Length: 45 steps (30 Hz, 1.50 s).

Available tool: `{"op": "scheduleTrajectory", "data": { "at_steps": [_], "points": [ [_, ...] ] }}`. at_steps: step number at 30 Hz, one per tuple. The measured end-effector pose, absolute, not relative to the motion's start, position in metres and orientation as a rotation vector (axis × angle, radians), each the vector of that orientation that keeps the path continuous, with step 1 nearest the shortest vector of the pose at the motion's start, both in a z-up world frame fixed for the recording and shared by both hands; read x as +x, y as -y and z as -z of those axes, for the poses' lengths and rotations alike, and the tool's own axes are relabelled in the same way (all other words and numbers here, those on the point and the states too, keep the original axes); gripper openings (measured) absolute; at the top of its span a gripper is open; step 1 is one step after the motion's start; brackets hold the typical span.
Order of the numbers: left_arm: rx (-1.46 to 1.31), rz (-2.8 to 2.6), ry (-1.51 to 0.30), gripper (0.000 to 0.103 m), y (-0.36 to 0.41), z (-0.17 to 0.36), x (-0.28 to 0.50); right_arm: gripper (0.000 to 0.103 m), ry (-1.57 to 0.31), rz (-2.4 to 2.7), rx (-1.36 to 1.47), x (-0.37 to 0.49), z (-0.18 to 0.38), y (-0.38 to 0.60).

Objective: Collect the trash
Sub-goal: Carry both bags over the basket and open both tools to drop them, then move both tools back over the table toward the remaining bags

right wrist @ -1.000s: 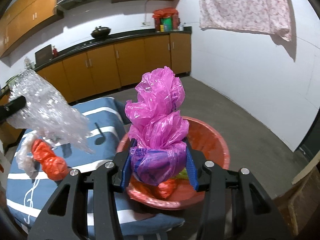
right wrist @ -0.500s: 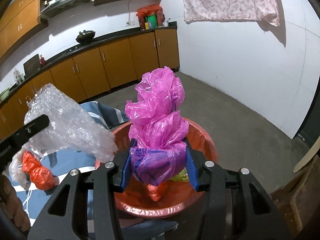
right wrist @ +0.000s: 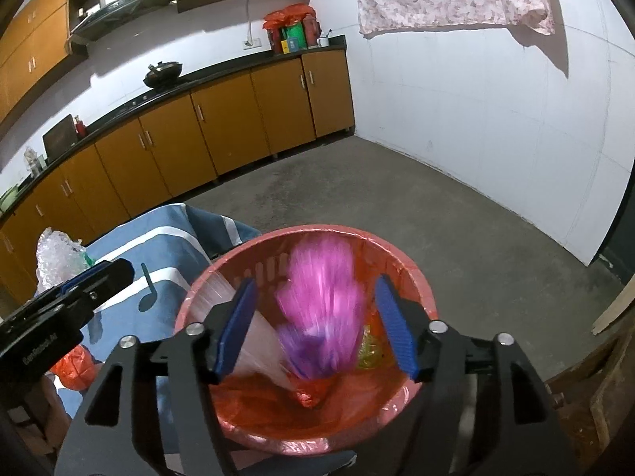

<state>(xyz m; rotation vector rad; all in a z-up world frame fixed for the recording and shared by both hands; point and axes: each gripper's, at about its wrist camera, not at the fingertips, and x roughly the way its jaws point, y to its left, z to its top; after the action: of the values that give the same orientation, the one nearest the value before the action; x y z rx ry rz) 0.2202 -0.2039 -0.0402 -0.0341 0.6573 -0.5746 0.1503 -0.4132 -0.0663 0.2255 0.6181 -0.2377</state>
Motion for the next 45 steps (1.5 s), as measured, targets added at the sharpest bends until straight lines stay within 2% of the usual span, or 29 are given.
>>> {"op": "scheduleTrajectory", "data": {
  "at_steps": [2, 7, 12, 17, 22, 36, 45],
  "points": [
    [-0.035, 0.565, -0.659, 0.044, 0.198, 0.041, 0.220, 0.064, -0.624, 0.247, 0.229, 0.148, 0.068, 0.415],
    [-0.051, 0.511, -0.638, 0.061, 0.174, 0.037, 0.215, 0.069, -0.629, 0.277, 0.216, 0.141, 0.070, 0.415],
    [-0.051, 0.460, -0.614, 0.068, 0.154, 0.031, 0.204, 0.070, -0.628, 0.261, 0.199, 0.140, 0.068, 0.407],
    [-0.042, 0.414, -0.590, 0.071, 0.126, 0.024, 0.186, 0.070, -0.623, 0.210, 0.167, 0.140, 0.063, 0.381],
    [-0.028, 0.326, -0.545, 0.078, 0.082, 0.016, 0.163, 0.071, -0.629, 0.100, 0.143, 0.145, 0.059, 0.342],
    [-0.114, -0.109, -0.557, 0.083, -0.106, 0.028, 0.124, 0.074, -0.693, -0.297, 0.010, 0.163, 0.082, 0.181],
    [-0.137, -0.190, -0.556, 0.087, -0.146, 0.034, 0.111, 0.080, -0.725, -0.315, -0.083, 0.182, 0.106, 0.130]
  ]
}}
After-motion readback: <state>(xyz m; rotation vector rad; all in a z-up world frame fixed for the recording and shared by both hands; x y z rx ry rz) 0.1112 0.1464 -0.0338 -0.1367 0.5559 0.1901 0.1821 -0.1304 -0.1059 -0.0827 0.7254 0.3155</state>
